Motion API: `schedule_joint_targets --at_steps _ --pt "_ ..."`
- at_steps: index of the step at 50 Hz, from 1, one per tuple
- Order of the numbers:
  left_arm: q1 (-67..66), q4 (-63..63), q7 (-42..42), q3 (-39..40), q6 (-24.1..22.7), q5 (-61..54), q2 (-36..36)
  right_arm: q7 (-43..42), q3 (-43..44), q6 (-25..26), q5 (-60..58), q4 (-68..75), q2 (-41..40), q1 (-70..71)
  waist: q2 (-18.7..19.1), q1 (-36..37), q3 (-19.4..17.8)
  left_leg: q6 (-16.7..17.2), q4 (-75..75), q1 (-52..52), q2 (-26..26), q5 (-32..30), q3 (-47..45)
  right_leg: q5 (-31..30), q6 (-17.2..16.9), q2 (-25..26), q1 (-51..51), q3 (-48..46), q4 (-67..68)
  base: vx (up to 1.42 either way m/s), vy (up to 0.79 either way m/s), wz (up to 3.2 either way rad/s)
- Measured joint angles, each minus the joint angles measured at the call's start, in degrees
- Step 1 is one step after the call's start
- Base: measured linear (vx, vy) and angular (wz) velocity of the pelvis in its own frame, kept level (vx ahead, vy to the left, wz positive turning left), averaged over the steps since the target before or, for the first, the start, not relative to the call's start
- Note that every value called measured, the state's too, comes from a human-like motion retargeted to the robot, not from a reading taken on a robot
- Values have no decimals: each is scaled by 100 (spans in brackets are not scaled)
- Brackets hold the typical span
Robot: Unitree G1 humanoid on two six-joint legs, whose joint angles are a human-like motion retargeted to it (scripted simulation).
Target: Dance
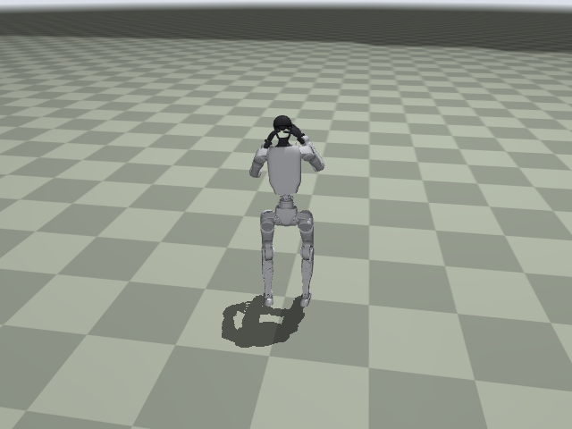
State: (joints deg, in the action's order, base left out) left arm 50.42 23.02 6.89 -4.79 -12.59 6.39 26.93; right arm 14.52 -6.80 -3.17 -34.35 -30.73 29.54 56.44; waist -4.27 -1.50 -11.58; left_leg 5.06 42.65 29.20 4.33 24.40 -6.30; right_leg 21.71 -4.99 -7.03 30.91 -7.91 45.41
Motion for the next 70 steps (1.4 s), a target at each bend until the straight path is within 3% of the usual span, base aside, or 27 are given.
schedule_joint_targets --at_steps 10,20,37,48,55,57,65,70 --pt "-843 -463 -543 18 -229 -386 -333 -451 161 -158 623 307 -149 -1035 64 -153 25 -84 -420 -165 -235 -307 -28 -178 -122 -171 2 97 -91 0 0 0" --pt "-2157 -1597 -580 -330 -255 -610 -734 -373 84 -328 1139 899 -152 -2339 88 -230 -306 -233 -164 -142 -406 -208 -14 -66 -169 -333 119 259 352 0 0 0" --pt "-2840 -2663 -771 -452 -253 -520 -752 -608 21 -593 1286 1724 343 -3769 428 -442 -451 -198 -137 -137 -474 -155 4 23 -193 -397 92 268 430 0 0 0" --pt "-3225 -3783 -527 -1473 -94 51 -1109 -152 -772 -249 960 3840 650 -3643 712 -633 -872 -181 1371 654 -412 665 16 597 -285 -449 734 510 1655 -9 3 9" --pt "-3070 -4603 -550 -2207 -144 31 -1524 -197 -1665 -128 1117 5709 342 -2776 971 -750 -1052 228 2083 1476 -437 537 146 770 -189 -462 1462 680 2092 -10 2 -10" --pt "-3124 -4631 -656 -2308 -169 15 -1614 -310 -1850 -148 1160 5874 169 -2637 1027 -838 -1100 347 2570 1772 -364 512 192 876 -135 -447 1771 775 2399 -8 4 -24" --pt "-3403 -4139 -1043 -2381 -291 -275 -1765 -647 -2517 -379 1196 5472 -614 -2359 1142 -1271 -1222 309 5197 2668 206 873 270 1348 -9 -43 3190 1291 4022 -7 11 -45" --pt "-3496 -3639 -956 -2458 -353 -641 -1704 -370 -2948 -411 1137 4904 -921 -2254 1104 -1378 -1282 260 6086 2978 151 1670 503 1452 -141 306 3951 1579 4919 -11 19 -61"
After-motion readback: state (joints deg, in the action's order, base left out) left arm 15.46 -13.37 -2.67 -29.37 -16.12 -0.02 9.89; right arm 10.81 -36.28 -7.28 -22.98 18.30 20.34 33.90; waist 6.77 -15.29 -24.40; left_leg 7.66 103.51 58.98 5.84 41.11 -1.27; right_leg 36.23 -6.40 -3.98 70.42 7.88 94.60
